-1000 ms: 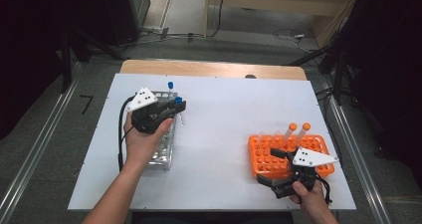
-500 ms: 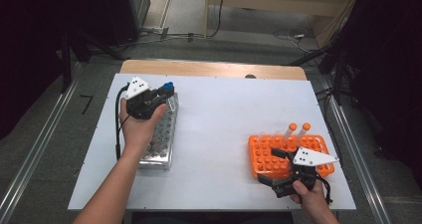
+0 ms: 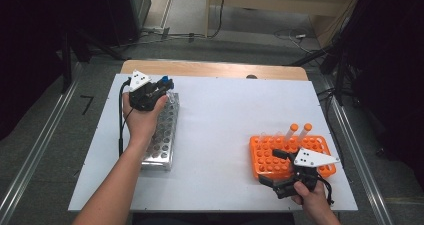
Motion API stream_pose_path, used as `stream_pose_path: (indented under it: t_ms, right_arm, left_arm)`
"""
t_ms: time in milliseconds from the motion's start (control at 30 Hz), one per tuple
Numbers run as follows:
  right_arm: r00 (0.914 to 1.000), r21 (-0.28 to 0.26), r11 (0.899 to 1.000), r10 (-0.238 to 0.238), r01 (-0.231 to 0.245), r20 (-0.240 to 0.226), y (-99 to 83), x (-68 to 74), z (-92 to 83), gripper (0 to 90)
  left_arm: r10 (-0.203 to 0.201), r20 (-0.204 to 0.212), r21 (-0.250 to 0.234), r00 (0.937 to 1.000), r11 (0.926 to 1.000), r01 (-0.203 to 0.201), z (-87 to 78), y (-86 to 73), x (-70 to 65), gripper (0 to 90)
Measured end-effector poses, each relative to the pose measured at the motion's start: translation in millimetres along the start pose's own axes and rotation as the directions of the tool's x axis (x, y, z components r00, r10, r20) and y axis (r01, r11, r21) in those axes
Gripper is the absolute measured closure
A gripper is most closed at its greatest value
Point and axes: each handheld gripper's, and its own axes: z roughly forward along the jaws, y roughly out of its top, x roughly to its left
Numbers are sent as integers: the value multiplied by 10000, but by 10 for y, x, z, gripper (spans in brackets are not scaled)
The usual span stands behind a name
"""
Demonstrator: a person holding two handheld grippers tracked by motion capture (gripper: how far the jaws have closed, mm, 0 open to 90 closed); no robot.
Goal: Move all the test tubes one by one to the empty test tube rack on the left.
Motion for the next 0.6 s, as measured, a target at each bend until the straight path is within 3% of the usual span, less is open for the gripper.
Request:
stream_pose_path:
  t_ms: [267, 600]
  right_arm:
    - [10000, -10, 10000, -23, 23, 0, -5, -3, 1, 0]
    - [10000, 52, 10000, -51, 51, 42, -9, -5, 11, 0]
  left_arm:
    - [142, -127, 552, 9998, 9984, -134, 88, -69, 23, 773]
    - [225, -31, 1628, 9997, 9864, -217, 130, -126, 4, 769]
